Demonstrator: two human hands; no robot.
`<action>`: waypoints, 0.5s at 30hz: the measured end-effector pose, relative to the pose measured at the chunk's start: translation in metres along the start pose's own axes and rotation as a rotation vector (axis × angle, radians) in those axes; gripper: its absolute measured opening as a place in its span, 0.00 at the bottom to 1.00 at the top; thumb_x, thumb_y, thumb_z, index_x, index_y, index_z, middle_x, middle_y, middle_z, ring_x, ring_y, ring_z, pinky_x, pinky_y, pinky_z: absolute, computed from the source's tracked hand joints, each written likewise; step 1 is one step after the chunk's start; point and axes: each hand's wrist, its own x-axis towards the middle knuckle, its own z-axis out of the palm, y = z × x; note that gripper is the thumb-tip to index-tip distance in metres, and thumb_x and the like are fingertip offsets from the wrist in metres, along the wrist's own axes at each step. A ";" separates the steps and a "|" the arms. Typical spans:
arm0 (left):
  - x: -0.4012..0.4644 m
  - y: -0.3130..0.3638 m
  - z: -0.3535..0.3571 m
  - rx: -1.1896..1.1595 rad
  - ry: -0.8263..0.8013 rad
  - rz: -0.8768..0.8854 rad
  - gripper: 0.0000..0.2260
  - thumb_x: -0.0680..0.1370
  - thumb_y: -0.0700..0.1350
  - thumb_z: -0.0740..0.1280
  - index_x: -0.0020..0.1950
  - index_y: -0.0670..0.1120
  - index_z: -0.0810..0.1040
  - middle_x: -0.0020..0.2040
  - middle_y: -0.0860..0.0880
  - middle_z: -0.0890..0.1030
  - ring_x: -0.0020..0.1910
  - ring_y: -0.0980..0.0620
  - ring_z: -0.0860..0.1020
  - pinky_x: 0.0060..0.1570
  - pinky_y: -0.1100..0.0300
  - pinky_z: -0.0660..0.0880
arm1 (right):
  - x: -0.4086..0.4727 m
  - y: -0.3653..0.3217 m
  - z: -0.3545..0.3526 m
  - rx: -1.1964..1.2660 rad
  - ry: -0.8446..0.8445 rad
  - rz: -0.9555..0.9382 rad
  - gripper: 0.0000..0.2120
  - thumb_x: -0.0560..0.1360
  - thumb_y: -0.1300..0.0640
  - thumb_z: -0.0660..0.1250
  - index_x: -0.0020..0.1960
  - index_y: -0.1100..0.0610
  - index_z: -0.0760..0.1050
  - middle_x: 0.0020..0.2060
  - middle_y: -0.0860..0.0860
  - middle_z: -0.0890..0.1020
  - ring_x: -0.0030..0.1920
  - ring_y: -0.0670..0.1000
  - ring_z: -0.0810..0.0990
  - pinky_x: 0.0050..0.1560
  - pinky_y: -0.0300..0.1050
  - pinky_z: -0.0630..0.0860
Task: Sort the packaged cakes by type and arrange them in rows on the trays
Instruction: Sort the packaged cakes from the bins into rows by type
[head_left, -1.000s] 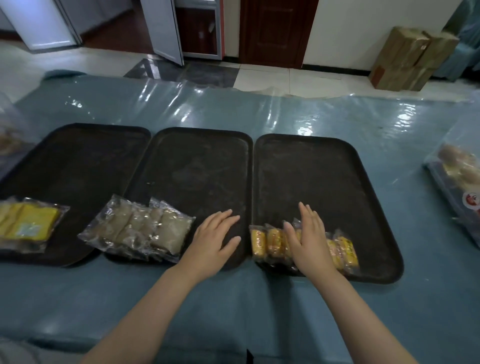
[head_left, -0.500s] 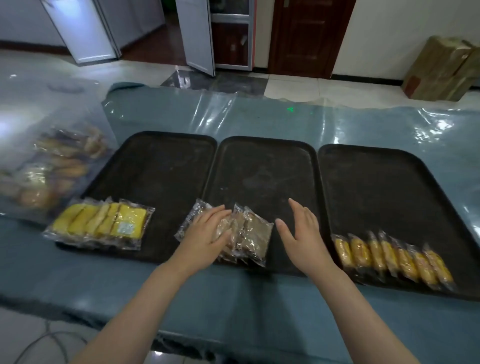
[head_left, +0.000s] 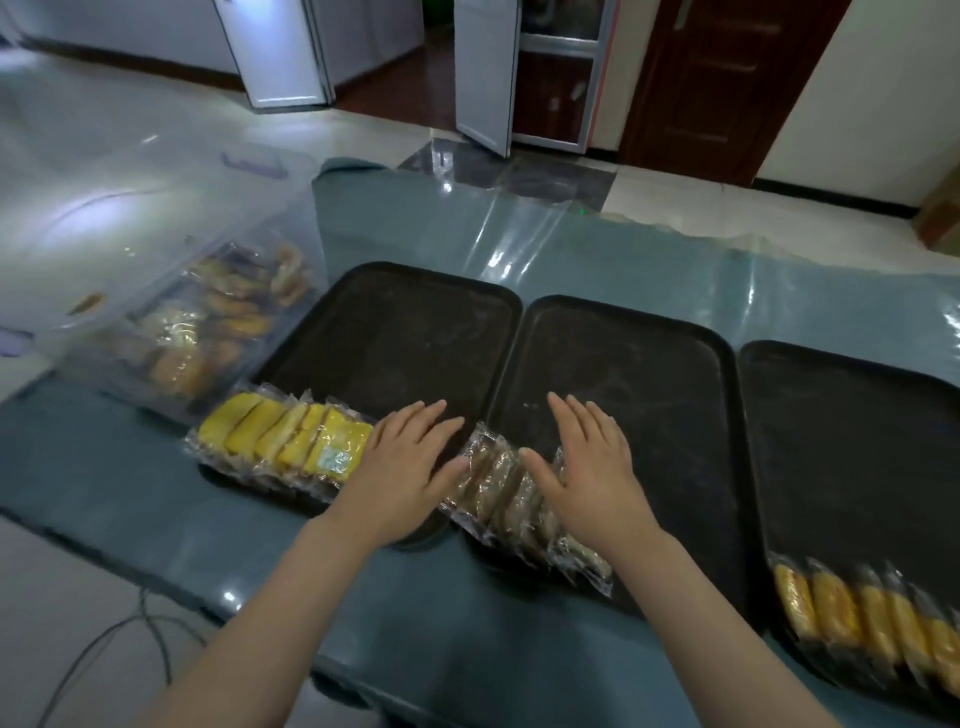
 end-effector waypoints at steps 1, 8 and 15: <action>0.000 -0.006 -0.003 0.000 0.004 -0.013 0.37 0.75 0.72 0.37 0.78 0.56 0.62 0.79 0.54 0.59 0.79 0.52 0.51 0.76 0.52 0.50 | 0.005 -0.006 0.003 -0.015 -0.017 -0.011 0.36 0.80 0.34 0.49 0.81 0.50 0.46 0.80 0.51 0.53 0.80 0.52 0.45 0.79 0.51 0.40; 0.006 -0.073 -0.027 0.002 -0.007 -0.038 0.42 0.72 0.73 0.31 0.78 0.57 0.60 0.80 0.54 0.57 0.79 0.52 0.50 0.77 0.51 0.48 | 0.038 -0.064 0.027 -0.061 -0.085 -0.047 0.36 0.79 0.32 0.44 0.81 0.48 0.45 0.81 0.51 0.49 0.80 0.50 0.42 0.77 0.47 0.35; 0.009 -0.156 -0.072 -0.003 -0.044 0.096 0.42 0.72 0.74 0.31 0.79 0.56 0.57 0.81 0.53 0.53 0.80 0.54 0.45 0.77 0.53 0.42 | 0.060 -0.140 0.056 -0.069 -0.037 0.062 0.37 0.76 0.31 0.41 0.81 0.47 0.45 0.81 0.50 0.49 0.80 0.51 0.42 0.77 0.51 0.36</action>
